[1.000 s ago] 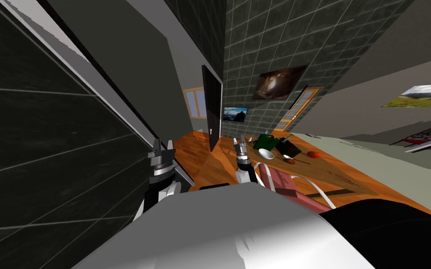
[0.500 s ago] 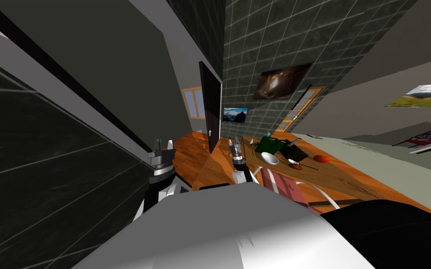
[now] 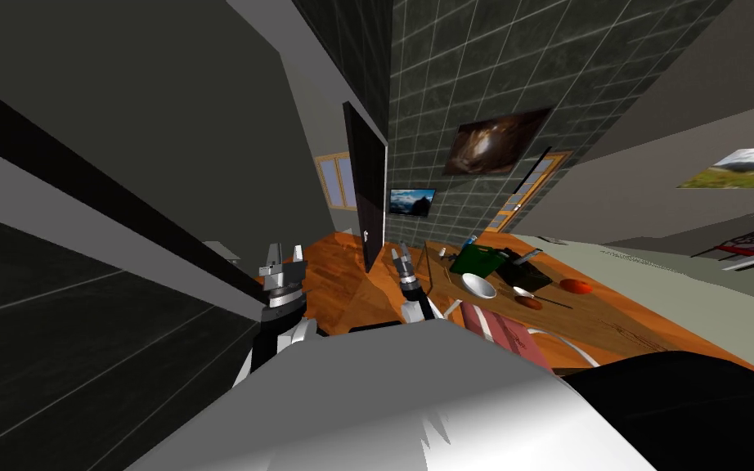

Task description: Push the door open

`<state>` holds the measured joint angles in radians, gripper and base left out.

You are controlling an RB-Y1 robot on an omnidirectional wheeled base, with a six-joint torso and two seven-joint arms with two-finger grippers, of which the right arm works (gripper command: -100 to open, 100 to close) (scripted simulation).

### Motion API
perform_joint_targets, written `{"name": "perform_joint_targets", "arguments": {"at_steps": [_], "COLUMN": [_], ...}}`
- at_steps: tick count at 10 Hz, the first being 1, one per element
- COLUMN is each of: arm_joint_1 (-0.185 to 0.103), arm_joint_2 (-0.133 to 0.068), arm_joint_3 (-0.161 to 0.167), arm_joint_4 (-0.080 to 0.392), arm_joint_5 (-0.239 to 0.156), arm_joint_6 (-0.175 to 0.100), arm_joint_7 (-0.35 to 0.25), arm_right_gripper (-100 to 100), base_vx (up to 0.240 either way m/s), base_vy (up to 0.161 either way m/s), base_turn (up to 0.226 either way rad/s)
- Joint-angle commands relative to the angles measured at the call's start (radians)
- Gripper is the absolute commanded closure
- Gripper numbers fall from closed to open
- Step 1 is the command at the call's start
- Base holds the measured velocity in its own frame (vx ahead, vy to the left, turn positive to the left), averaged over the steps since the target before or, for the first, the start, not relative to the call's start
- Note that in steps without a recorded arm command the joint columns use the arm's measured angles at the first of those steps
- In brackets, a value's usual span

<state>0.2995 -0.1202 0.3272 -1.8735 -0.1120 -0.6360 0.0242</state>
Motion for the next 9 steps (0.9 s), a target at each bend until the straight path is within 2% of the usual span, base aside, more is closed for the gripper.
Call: {"name": "perform_joint_targets", "arguments": {"at_steps": [1, 5, 9], "arm_joint_1": [-0.015, -0.060, -0.095], "arm_joint_2": [-0.004, -0.021, -0.034], "arm_joint_3": [0.023, 0.111, 0.179], "arm_joint_4": [0.032, 0.127, 0.201], "arm_joint_5": [0.000, 0.000, 0.001], "arm_joint_6": [-0.006, -0.021, -0.033], "arm_joint_7": [-0.005, -0.022, -0.034], "arm_right_gripper": [-100, -100, -100], "base_vx": [0.162, 0.191, 0.159], "base_vy": [-0.019, -0.049, -0.052], "base_turn": [-0.010, -0.014, -0.011]}}
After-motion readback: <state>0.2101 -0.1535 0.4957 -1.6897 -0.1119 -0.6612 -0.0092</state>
